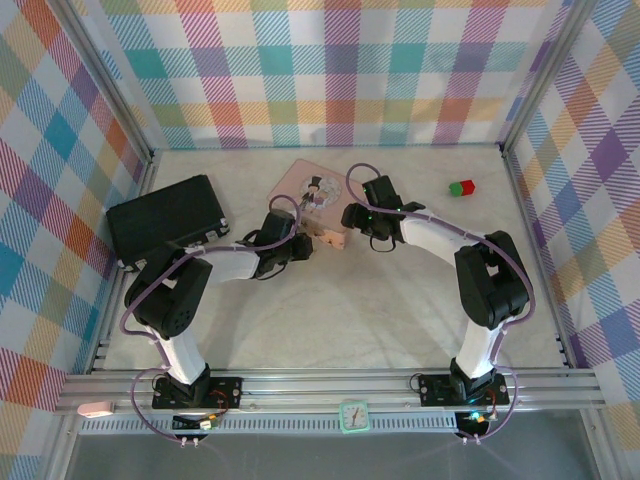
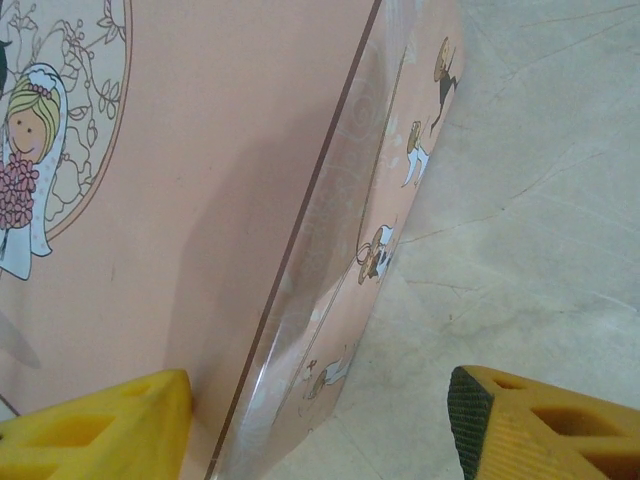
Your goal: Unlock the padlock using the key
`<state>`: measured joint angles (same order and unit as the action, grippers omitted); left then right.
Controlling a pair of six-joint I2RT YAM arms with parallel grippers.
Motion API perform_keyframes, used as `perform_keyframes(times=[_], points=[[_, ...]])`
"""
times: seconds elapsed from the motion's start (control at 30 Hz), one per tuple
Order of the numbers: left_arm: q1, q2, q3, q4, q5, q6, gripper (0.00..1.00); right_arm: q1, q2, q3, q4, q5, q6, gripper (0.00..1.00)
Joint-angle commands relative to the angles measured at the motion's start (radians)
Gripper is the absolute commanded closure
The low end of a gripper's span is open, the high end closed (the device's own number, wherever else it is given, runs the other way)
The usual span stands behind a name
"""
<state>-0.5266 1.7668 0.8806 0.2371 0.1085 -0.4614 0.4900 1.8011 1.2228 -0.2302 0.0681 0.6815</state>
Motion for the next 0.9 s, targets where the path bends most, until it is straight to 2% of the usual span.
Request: perform_keyframes(times=[0.0, 0.2, 0.4, 0.53, 0.73, 0.87], points=[[0.008, -0.007, -0.032, 0.172, 0.017, -0.151, 1.0, -0.011, 0.018, -0.016, -0.016, 0.02, 0.008, 0.32], [0.022, -0.014, -0.102, 0.335, -0.056, -0.334, 1.0, -0.011, 0.038, -0.018, -0.026, 0.032, 0.03, 0.33], [0.057, 0.043, -0.158, 0.61, -0.034, -0.481, 1.0, -0.013, 0.053, -0.019, -0.034, 0.038, 0.046, 0.33], [0.071, 0.085, -0.198, 0.771, -0.042, -0.531, 1.0, -0.013, 0.057, -0.019, -0.031, 0.038, 0.056, 0.34], [0.078, 0.067, -0.217, 0.757, -0.027, -0.519, 1.0, -0.013, 0.044, -0.016, -0.013, 0.024, 0.042, 0.34], [0.082, -0.032, -0.222, 0.59, -0.021, -0.437, 1.0, -0.013, 0.005, -0.019, 0.017, -0.015, -0.009, 0.32]])
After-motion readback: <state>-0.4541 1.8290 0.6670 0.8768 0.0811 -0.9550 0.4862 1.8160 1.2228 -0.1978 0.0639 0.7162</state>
